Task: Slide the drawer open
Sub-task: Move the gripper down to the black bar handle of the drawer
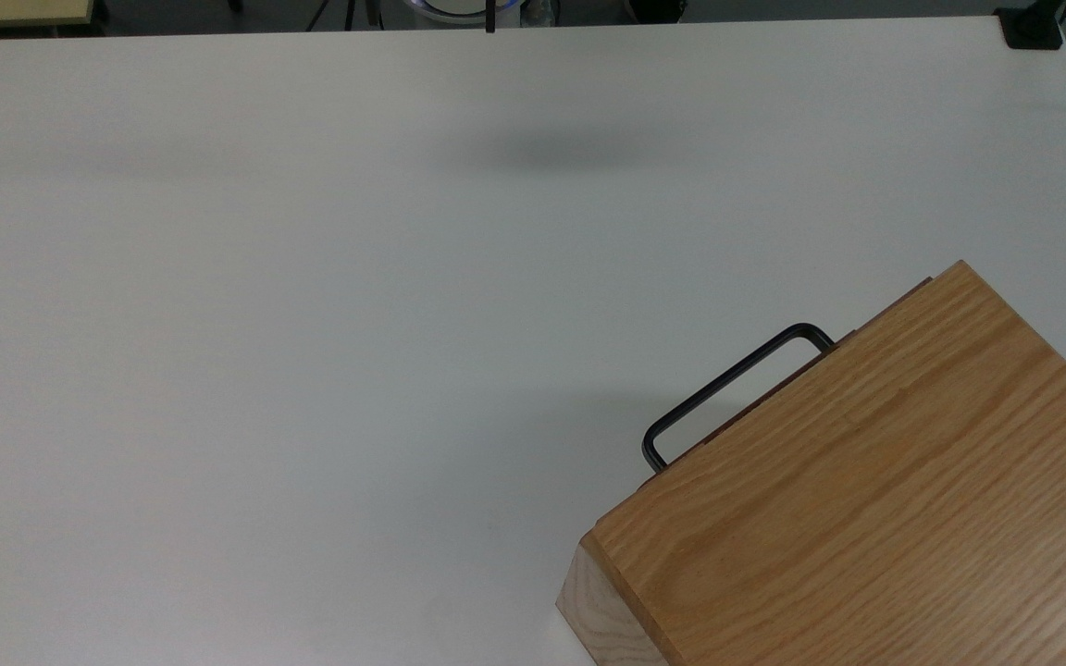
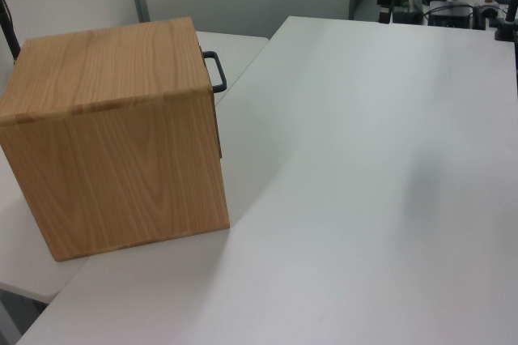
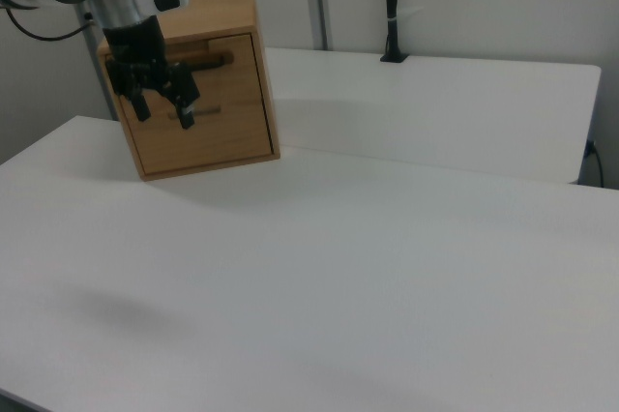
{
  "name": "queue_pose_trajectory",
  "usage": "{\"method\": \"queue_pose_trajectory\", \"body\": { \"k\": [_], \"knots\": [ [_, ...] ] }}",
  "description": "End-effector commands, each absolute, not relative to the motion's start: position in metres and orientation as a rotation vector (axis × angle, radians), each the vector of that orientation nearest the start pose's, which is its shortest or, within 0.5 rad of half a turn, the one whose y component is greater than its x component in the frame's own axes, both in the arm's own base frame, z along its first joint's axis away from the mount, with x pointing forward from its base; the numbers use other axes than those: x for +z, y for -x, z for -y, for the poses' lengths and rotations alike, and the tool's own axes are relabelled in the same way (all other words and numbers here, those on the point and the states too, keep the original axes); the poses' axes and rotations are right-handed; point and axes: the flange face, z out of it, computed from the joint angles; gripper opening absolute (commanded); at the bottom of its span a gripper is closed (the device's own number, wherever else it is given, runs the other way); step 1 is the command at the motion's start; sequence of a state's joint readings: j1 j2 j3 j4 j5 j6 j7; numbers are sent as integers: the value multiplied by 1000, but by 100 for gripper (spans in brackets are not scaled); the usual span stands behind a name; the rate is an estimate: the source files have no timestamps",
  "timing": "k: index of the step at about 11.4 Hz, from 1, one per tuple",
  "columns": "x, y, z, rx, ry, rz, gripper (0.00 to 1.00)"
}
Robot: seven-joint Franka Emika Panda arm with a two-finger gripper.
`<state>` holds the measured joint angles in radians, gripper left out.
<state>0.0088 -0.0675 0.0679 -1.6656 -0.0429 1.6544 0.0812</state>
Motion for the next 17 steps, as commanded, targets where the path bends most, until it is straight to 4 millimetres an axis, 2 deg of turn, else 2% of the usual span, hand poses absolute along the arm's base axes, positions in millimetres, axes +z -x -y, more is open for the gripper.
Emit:
{"method": "queue_pose_trajectory", "body": {
  "k": [1,9,11,12,13,15,16,17],
  "knots": [
    [621,-542,-39,-106,3157,17,100],
    [618,-544,-39,-103,3155,24,100],
    [607,-551,-42,-77,3157,99,100],
    [613,-562,-44,-122,3151,68,100],
    [614,-577,-47,-168,3121,-83,100],
    [610,-616,-65,-394,2895,-597,100],
    [605,-631,-95,-504,2772,-763,100],
    [599,-645,-107,-573,2634,-914,100]
  ]
}}
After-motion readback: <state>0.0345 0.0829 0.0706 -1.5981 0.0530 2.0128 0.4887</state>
